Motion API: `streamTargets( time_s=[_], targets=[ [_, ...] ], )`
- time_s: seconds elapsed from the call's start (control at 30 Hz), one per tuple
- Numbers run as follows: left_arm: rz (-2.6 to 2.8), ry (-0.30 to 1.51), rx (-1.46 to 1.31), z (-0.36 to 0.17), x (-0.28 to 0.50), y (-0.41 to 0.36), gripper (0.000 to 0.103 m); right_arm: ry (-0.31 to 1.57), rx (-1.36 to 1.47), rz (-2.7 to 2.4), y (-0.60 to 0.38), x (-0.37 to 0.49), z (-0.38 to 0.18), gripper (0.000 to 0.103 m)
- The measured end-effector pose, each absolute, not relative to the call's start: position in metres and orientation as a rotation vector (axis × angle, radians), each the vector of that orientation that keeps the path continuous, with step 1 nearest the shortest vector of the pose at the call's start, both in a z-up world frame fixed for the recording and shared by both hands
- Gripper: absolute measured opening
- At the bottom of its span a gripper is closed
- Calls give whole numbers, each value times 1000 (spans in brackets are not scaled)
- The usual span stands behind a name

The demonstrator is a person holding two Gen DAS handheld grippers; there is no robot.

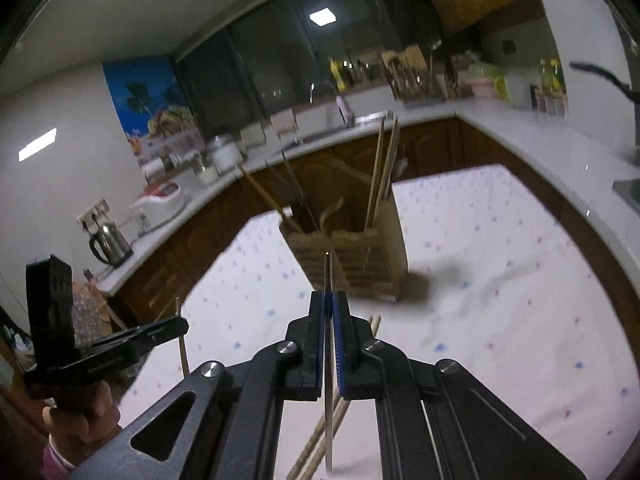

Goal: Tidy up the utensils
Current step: 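Lift both wooden chopsticks and carry them over the wooden holder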

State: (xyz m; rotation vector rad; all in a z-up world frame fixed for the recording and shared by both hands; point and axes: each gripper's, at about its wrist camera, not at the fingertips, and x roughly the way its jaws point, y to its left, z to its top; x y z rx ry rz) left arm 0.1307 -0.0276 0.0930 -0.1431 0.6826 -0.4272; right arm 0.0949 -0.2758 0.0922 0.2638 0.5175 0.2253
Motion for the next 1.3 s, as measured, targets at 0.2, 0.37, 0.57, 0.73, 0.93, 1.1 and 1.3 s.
streamTargets(
  time_s=[0.2,0.37,0.57,0.73,0.93,1.1,1.3],
  targets=[
    [-416,636,-151,110,128,-22,5,459,265,215,-281,94,112,4],
    [-404,621,-159,113,133,-19,5,447,265,212,-284,96,116,4],
    [-391,613,-169,116,138,-18,5,441,268,210,-286,97,119,4],
    [-388,593,-177,124,144,-19,5,430,270,205,-288,100,122,4],
    [-382,551,-180,141,156,-21,5,407,278,193,-294,107,130,4],
    [-385,493,-174,163,170,-29,5,369,274,186,-298,120,145,4],
    [-388,383,-184,210,197,-41,5,295,253,160,-302,144,176,4]
  ],
)
